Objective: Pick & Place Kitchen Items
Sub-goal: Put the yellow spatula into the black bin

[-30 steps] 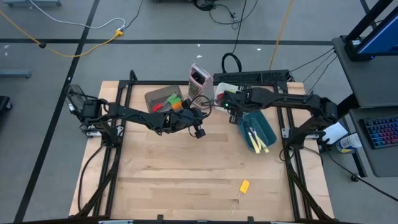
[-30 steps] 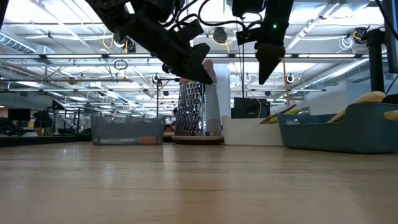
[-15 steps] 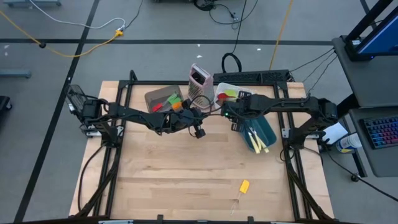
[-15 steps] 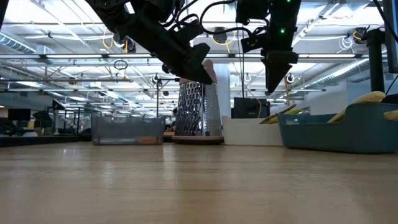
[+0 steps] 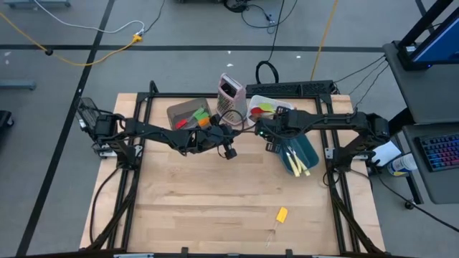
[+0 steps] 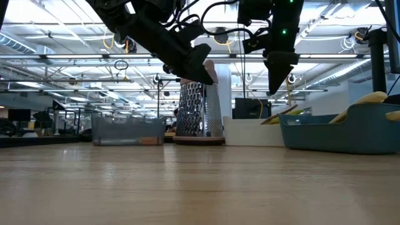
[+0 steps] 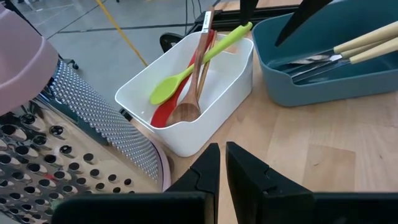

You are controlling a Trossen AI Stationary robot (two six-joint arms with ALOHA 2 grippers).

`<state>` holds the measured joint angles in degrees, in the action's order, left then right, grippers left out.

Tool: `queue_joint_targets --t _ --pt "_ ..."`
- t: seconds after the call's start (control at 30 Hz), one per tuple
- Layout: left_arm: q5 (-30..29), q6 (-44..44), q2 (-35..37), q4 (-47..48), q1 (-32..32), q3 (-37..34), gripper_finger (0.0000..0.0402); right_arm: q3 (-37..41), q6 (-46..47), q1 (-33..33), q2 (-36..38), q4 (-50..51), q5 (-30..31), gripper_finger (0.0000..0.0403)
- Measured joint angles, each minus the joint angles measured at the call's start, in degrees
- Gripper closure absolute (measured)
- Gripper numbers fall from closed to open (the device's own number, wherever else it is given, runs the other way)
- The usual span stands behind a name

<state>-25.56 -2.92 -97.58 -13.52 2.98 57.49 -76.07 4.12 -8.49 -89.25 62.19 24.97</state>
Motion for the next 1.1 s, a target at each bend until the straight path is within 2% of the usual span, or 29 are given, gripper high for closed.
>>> queue_joint_targets --t 0.13,0.37,0.77,0.97,1.1 --pt "0.0 -1.1 0.0 0.0 0.0 0.0 0.0371 0.0 2.3 0.0 0.0 0.0 -0.9 0.0216" --pt "0.0 -1.3 0.0 0.0 0.0 0.0 0.0371 0.0 4.1 0.0 0.0 0.0 -10.1 0.0216" --pt "0.0 -1.3 0.0 -0.1 0.6 0.0 0.0371 0.0 11.2 0.0 0.0 0.2 -12.1 0.0216" --pt "0.0 -1.4 0.0 -0.1 0.9 0.0 0.0371 0.0 16.6 0.2 0.0 0.5 -17.8 0.0216" --pt "0.0 -1.7 0.0 0.0 0.9 0.0 0.0371 0.0 18.0 1.1 0.0 0.4 -19.2 0.0216"
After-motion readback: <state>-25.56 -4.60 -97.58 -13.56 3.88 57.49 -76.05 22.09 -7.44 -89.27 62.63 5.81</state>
